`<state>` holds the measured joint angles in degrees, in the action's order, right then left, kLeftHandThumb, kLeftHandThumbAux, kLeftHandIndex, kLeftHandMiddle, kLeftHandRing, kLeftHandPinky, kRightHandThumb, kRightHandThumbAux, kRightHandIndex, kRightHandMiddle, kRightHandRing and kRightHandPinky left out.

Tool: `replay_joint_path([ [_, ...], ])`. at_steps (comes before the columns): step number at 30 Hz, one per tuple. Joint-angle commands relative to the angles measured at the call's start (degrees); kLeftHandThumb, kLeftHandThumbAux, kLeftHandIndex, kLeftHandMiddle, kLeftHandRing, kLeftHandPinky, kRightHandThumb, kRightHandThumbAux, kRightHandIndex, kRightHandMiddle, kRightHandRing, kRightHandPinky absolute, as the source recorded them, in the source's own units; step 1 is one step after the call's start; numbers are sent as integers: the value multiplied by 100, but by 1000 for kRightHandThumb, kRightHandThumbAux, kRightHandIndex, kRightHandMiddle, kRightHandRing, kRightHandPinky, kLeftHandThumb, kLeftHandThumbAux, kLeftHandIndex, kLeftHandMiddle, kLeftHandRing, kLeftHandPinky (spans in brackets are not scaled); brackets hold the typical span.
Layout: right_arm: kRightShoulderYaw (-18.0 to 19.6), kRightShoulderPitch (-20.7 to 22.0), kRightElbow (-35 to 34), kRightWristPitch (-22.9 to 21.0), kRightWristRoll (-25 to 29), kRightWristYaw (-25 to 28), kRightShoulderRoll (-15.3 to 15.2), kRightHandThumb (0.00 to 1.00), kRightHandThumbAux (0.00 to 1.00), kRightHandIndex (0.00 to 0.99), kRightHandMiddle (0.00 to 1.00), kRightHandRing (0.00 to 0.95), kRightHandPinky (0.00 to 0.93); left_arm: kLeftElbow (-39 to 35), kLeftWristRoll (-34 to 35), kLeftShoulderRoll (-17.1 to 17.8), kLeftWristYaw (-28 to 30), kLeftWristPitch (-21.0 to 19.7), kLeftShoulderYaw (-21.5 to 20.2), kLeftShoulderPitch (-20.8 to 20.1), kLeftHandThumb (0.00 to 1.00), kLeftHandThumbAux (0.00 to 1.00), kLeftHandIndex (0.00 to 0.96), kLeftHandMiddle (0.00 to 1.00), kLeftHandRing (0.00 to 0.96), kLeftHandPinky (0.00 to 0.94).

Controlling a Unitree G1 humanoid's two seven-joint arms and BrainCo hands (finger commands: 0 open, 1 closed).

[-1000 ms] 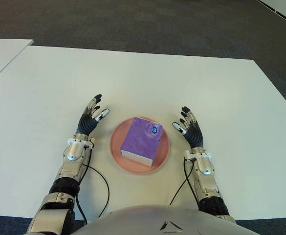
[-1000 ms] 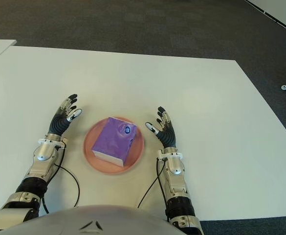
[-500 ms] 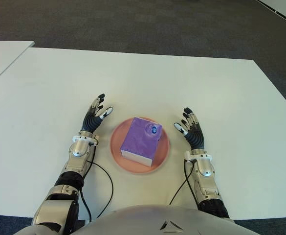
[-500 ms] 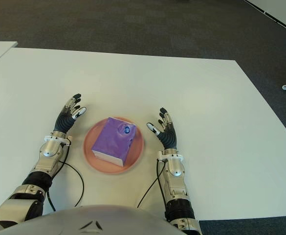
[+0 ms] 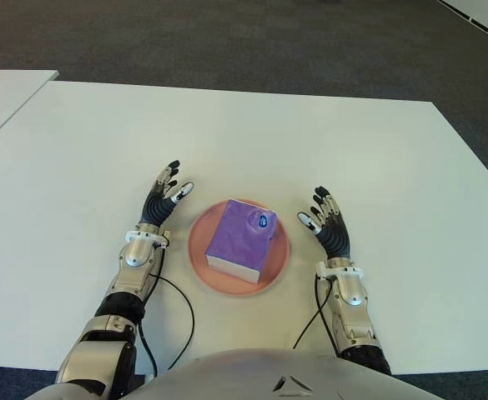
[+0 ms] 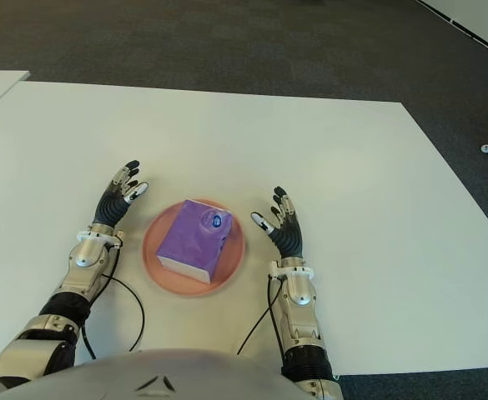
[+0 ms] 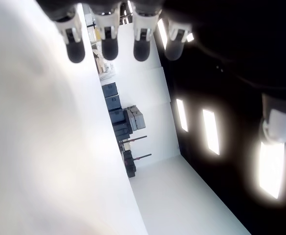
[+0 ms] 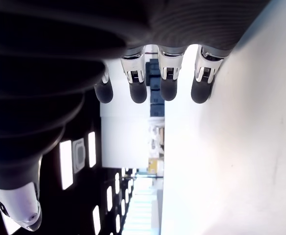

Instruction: Put the tissue paper into the plate.

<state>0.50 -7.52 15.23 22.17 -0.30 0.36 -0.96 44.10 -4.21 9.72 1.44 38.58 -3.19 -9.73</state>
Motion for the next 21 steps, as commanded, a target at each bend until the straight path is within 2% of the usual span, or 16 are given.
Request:
replay_joint_path([
  [1,-5,-696,588,-620,-46,-57,48,43,663,0,0,0,0,80,84,-240,73,-62,84,544,0,422,0,0,0,0],
  [21,157,-513,1075,-233,56,-166,80,0,707,0,0,0,0,-910,267,-428,45,-520,88,1052,0,420,0,0,0,0],
])
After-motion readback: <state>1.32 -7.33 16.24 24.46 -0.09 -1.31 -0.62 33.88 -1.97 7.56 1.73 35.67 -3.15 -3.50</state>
